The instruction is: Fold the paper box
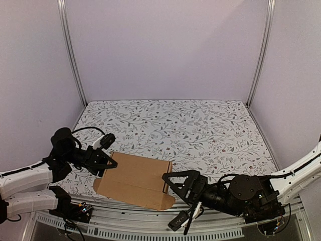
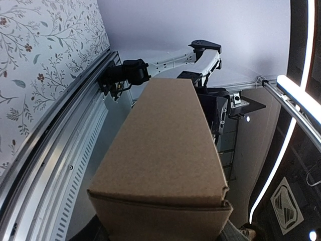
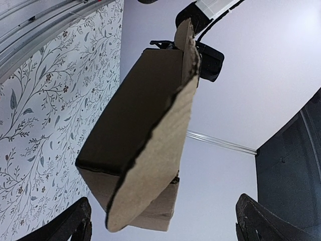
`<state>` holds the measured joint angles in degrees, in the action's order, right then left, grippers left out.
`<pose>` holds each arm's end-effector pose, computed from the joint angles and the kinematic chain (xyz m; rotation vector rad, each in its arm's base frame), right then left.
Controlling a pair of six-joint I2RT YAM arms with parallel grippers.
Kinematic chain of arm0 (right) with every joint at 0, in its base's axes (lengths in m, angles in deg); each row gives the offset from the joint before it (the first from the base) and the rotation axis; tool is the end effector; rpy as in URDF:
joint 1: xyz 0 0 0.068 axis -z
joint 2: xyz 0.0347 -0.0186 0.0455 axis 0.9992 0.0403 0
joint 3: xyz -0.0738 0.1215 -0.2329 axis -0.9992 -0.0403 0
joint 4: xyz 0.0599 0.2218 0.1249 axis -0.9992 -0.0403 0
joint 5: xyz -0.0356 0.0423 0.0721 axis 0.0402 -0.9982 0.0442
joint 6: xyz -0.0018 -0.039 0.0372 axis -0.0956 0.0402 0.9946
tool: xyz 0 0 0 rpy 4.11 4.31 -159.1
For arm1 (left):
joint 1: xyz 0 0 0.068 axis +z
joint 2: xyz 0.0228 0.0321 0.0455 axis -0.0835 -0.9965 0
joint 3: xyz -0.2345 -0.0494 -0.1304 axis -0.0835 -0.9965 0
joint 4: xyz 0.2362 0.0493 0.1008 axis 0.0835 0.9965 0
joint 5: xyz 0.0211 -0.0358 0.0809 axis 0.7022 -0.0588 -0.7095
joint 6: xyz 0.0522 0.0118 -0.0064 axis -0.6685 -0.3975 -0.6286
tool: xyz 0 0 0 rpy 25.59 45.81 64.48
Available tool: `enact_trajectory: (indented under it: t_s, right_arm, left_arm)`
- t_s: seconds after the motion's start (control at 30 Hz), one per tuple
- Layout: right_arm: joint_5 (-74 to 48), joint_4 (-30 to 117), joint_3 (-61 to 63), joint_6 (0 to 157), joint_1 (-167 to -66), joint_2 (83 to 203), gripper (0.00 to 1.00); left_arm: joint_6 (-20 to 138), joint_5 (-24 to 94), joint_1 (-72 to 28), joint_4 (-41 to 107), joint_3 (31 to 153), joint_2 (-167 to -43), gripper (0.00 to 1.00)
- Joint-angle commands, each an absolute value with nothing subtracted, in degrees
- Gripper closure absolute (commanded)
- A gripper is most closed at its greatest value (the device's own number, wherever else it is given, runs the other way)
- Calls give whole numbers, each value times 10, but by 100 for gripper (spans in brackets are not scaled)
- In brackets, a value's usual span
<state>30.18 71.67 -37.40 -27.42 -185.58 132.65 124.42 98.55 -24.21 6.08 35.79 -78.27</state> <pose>-0.0169 0.2731 0.2671 -1.6662 0.2239 -0.5334 0.1318 -0.1116 0.2243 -0.3810 -2.1964 2.1832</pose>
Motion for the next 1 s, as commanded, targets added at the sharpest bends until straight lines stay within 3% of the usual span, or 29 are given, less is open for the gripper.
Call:
enact_trajectory:
  t_s: [0.0, 0.43, 0.97]
  right_arm:
    - [280, 726, -371, -285, -1866, 1342, 1]
    - [266, 729, -338, -320, -1874, 1374, 2]
    - [290, 732, -324, -336, -1874, 1377, 22]
  left_arm:
    - [1217, 1005, -235, 74, 375, -767, 94]
    - [1211, 1008, -249, 82, 376, -728, 94]
    - [1189, 1005, -265, 116, 382, -719, 95]
